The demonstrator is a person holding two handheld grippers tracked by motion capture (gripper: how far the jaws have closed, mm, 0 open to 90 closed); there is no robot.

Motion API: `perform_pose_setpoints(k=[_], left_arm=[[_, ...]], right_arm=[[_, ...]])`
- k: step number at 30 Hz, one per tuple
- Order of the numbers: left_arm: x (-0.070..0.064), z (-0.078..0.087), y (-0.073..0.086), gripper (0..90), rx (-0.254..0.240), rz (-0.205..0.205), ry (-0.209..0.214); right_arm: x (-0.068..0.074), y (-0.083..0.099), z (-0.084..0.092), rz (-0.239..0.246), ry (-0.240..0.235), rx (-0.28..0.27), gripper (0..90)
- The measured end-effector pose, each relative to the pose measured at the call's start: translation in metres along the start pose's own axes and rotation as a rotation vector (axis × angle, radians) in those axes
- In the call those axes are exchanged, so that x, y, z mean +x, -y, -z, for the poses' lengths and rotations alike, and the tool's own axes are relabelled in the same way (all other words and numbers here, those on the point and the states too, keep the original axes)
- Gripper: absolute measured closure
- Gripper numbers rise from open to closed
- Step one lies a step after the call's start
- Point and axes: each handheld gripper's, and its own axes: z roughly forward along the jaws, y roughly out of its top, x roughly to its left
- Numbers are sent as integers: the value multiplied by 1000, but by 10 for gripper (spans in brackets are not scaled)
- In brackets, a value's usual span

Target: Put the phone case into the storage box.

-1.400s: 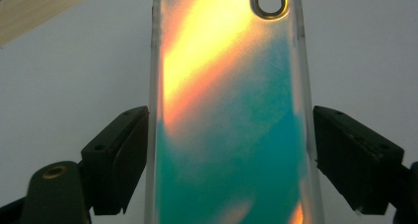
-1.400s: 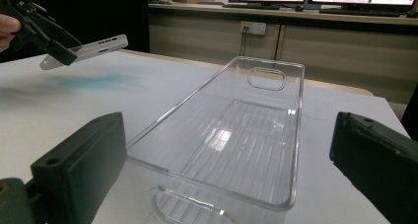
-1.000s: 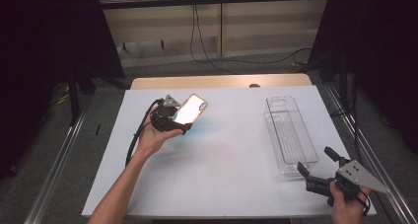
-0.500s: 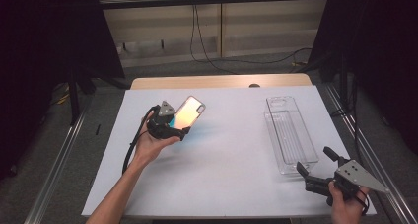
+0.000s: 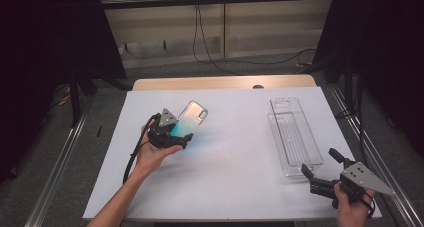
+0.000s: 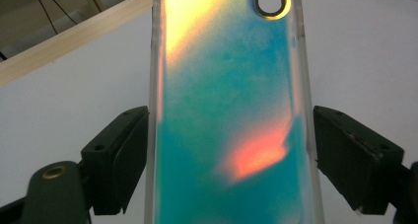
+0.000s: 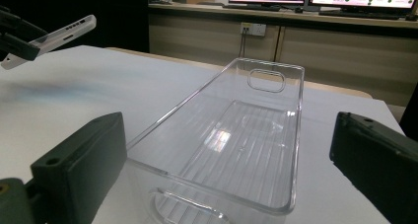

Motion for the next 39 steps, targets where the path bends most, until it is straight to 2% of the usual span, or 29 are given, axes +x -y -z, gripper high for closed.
perform_pose_setpoints(k=[5, 10, 12, 13, 15, 18, 21, 23, 29, 37, 39], left_arm=[[0, 6, 4, 174, -21, 17, 1], [-4, 13, 8, 174, -23, 11, -4], [-6, 15, 10, 174, -16, 28, 19], [-8, 15, 12, 174, -13, 25, 11], [-11, 16, 15, 174, -19, 32, 23], [-14, 19, 16, 173, -31, 24, 17], [-18, 21, 19, 174, -32, 18, 29], [-21, 20, 21, 174, -20, 31, 50], [-30, 22, 21, 174, -30, 17, 50], [-38, 25, 21, 173, -29, 19, 55], [-40, 28, 22, 173, -42, 17, 54]], right_arm=[[0, 0, -1, 1, -3, 0, 4], [0, 0, -1, -6, -2, 0, 3], [0, 0, -1, -4, -3, 1, 3], [0, 0, -1, -2, -4, 3, 3], [0, 0, -1, -1, -5, 2, 3], [1, 0, -1, -1, -5, 2, 3], [1, -1, -1, -3, -7, -3, 3], [2, -2, -1, 3, -15, -5, 3], [4, -3, -3, 4, -25, -8, 3], [7, -5, -3, 11, -25, -11, 3], [8, -5, -4, 4, -27, -12, 4]])
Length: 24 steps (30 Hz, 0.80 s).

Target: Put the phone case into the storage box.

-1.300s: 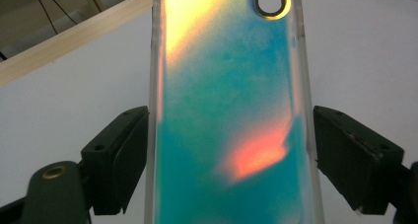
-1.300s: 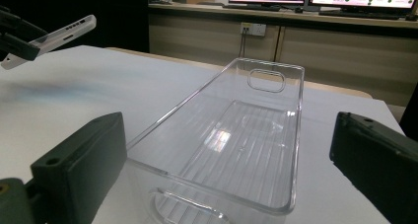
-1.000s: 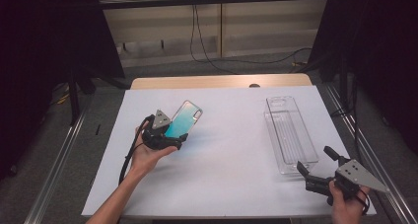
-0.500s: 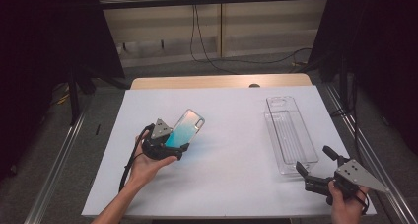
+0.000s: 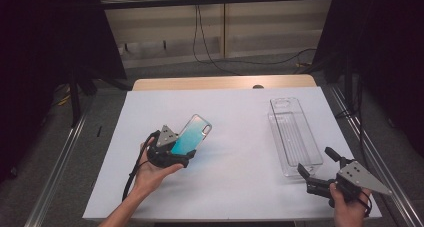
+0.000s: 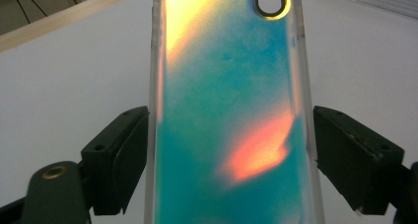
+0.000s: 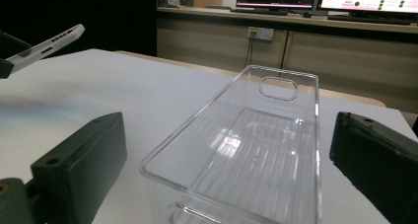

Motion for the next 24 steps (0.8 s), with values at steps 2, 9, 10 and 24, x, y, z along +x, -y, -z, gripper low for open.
perform_pose_setpoints(k=[2, 9, 10, 24], left_arm=[[-2, 2, 1, 173, -6, -4, -2], [-7, 8, 3, 173, 2, 0, 25], [-8, 9, 5, 173, 2, -2, 19], [-23, 7, 3, 174, 7, -26, 51]], right_arm=[[2, -1, -1, -2, -2, 1, 4], [11, -3, -9, -6, -65, 24, 3], [11, -3, -10, -4, -75, 27, 2], [38, -24, -37, 52, -123, 77, 6]])
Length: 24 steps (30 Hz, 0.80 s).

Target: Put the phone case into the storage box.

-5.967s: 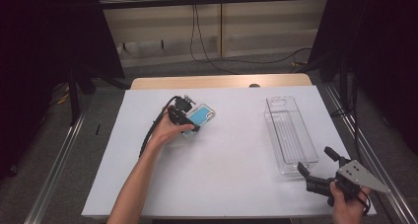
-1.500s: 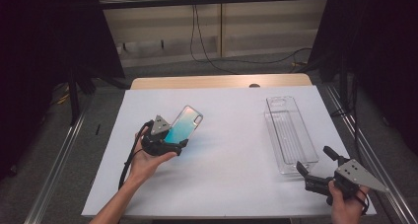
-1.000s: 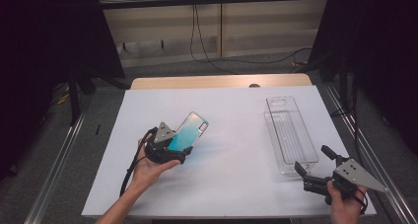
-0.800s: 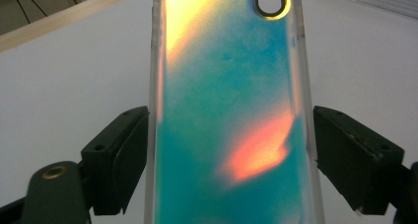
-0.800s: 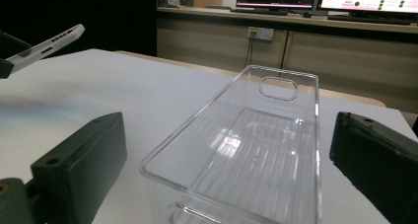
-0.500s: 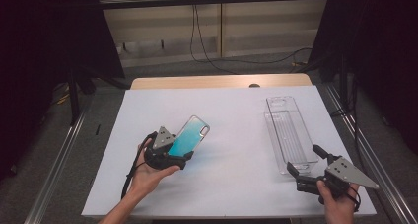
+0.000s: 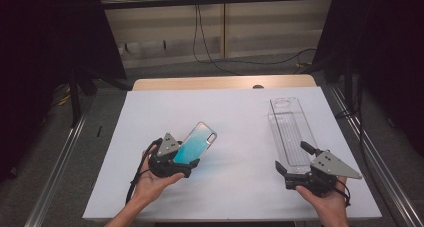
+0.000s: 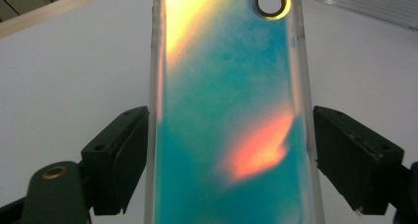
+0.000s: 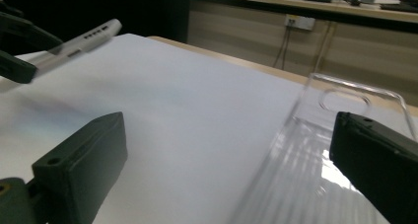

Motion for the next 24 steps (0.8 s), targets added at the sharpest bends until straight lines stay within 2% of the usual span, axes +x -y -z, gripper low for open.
perform_pose_setpoints(k=[4, 12, 17, 24], left_arm=[[-5, -2, -2, 174, -5, -26, -22], [-4, -10, -1, 174, 9, -12, -21], [-8, -15, -1, 174, 18, -31, -21], [-16, -19, -8, 174, -8, -54, -32]], right_arm=[[11, -11, -13, 25, -40, 8, 7], [28, -18, -39, 47, -96, 67, 23], [35, -19, -54, 30, -120, 71, 37], [40, -26, -64, 13, -136, 63, 44]])
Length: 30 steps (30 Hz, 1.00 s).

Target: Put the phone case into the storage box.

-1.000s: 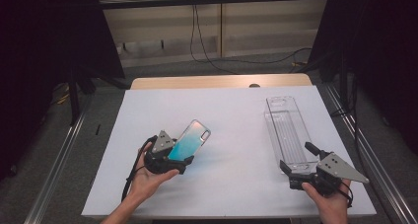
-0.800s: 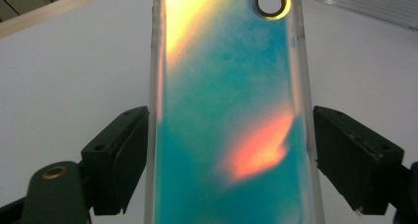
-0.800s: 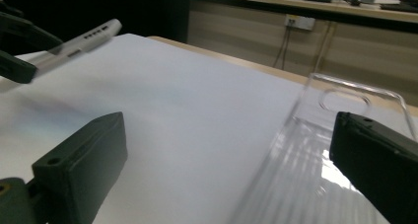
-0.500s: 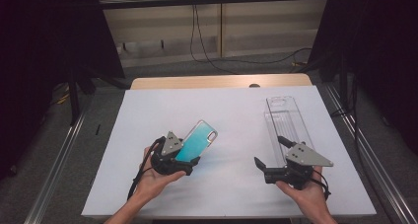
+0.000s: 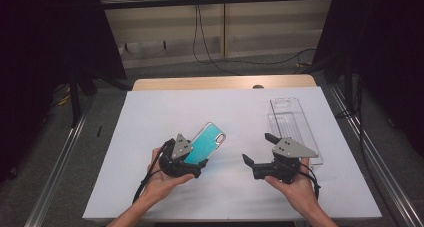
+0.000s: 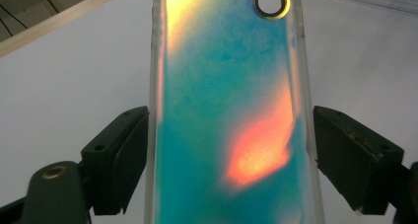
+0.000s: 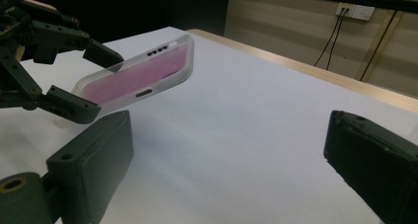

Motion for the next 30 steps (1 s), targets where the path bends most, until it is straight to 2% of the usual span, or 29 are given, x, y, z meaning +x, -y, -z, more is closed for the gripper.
perform_pose_setpoints(k=[3, 10, 14, 17, 24, 30], left_arm=[[-3, 0, -1, 174, 2, -21, -9], [-4, -2, -3, 174, -1, -22, -41], [-5, -8, -5, 174, 3, -24, -52], [-6, -10, -6, 174, -5, -32, -71], [-12, -14, -7, 174, -2, -51, -76], [-15, -16, -9, 174, -6, -51, -91]], right_arm=[[2, -1, -6, 1, -7, 10, 43], [2, -11, -14, -9, -33, 0, 71], [4, -14, -21, -10, -16, -3, 83], [7, -15, -26, -6, -25, 19, 94], [9, -15, -33, -17, -24, 66, 108], [8, -18, -33, -47, -37, 79, 128]])
